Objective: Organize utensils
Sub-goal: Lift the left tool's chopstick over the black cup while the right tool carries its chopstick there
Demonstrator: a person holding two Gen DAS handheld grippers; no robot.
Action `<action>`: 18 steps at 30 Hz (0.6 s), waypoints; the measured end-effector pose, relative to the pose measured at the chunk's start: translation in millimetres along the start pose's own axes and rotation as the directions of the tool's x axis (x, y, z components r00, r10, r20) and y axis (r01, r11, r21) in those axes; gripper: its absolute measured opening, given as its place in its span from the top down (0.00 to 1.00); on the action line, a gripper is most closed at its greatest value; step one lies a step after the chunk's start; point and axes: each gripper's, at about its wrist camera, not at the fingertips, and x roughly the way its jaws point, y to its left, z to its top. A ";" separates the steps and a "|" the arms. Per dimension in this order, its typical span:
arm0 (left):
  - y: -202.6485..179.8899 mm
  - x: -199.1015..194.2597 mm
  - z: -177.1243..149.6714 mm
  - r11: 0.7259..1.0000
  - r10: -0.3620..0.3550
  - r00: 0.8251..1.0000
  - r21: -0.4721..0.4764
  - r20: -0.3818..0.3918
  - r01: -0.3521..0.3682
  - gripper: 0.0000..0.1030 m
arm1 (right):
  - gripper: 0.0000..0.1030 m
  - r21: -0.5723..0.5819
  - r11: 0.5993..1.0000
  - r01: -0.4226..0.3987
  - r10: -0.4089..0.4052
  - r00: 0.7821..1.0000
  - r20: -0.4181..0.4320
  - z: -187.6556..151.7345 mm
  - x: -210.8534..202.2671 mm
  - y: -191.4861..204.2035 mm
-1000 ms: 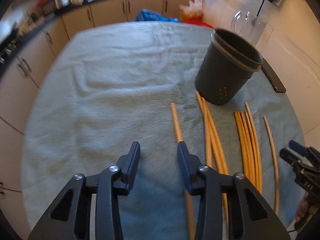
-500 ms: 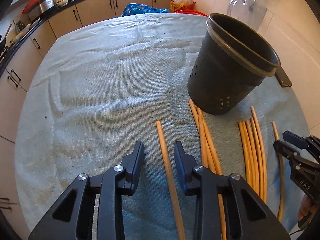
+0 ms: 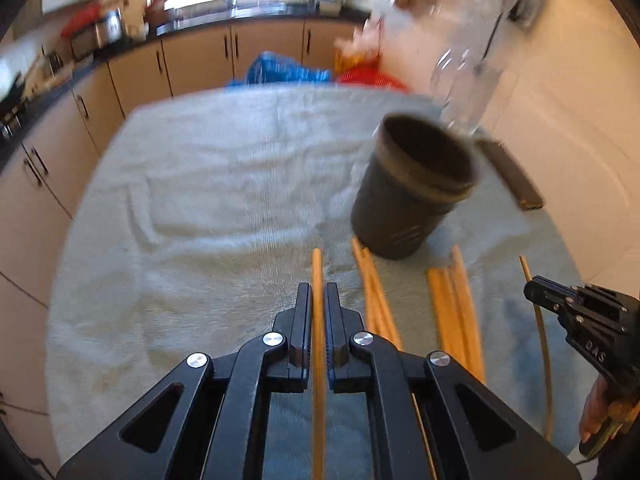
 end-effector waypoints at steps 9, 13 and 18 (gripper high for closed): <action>-23.4 -106.1 -28.0 0.999 -0.009 0.977 0.041 0.213 0.000 0.95 | 0.94 -0.038 0.998 -0.042 0.050 0.977 0.208 -20.5 -88.5 17.0; -31.8 -134.9 -46.6 0.998 0.007 0.957 0.053 0.289 -0.023 0.95 | 0.94 -0.058 0.997 -0.049 0.063 0.960 0.271 -30.4 -118.5 22.2; -35.1 -162.3 -64.9 0.999 -0.002 0.940 0.046 0.342 -0.015 0.95 | 0.94 -0.064 0.996 -0.068 0.086 0.938 0.337 -40.2 -151.8 24.6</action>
